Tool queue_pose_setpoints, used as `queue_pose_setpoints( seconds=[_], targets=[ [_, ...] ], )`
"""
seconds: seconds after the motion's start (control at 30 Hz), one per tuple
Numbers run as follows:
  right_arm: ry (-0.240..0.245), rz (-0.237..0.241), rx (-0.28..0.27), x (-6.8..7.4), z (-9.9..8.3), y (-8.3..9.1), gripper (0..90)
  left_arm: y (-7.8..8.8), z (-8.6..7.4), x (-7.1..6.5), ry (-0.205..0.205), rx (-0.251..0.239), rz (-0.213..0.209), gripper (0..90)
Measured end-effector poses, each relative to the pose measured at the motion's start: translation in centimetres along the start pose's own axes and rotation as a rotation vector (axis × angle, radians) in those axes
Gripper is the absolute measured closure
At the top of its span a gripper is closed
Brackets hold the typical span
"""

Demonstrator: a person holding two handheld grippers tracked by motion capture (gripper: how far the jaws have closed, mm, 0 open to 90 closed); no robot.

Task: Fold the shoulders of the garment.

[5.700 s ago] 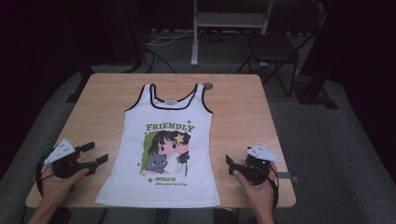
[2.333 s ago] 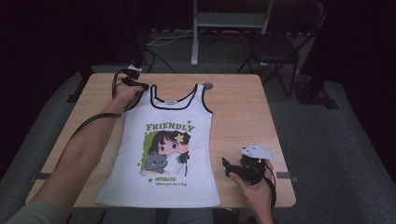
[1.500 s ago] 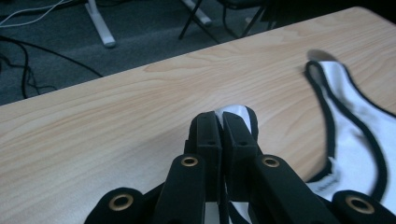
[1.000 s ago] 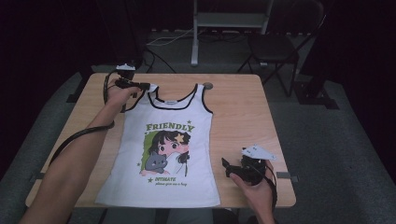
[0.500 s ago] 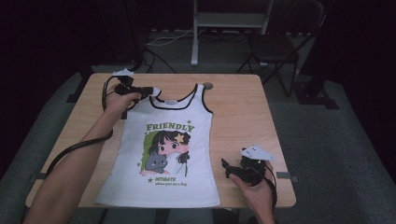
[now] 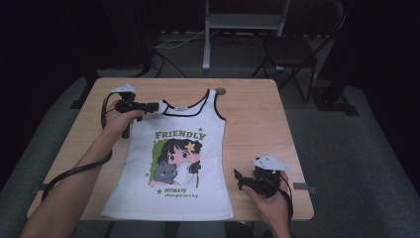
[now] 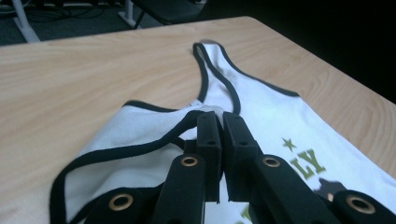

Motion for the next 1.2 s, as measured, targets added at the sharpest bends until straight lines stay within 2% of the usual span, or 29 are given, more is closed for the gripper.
queue_pose_setpoints(
  seconds=[0.23, 0.53, 0.9, 1.2],
  targets=[
    [0.0, 0.003, 0.001, 0.1, 0.0, 0.0, 12.2, 0.7, -1.1, -1.1, -0.027, 0.012, 0.036, 86.2],
    [-0.001, 0.001, 0.002, 0.1, 0.0, 0.0, 12.2, 1.4, -2.3, -2.5, -0.043, 0.028, 0.045, 86.2],
    [0.002, 0.002, 0.003, 0.1, 0.0, 0.0, 12.2, 1.9, -4.5, -3.6, -0.038, 0.056, 0.036, 86.0],
    [0.003, 0.004, 0.004, 0.1, 0.0, 0.0, 12.2, 2.2, -6.0, -4.6, -0.07, 0.087, 0.034, 85.8]
  ],
)
Point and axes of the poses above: each handheld gripper's, and its own axes: y roughly backward along the jaws, z roughly out of its top, x roughly to its left, the point moved 7 cm from there along -y, roughly forward along the jaws, and after that the axes turned 1 degree about -x, right-handed, at the moved point
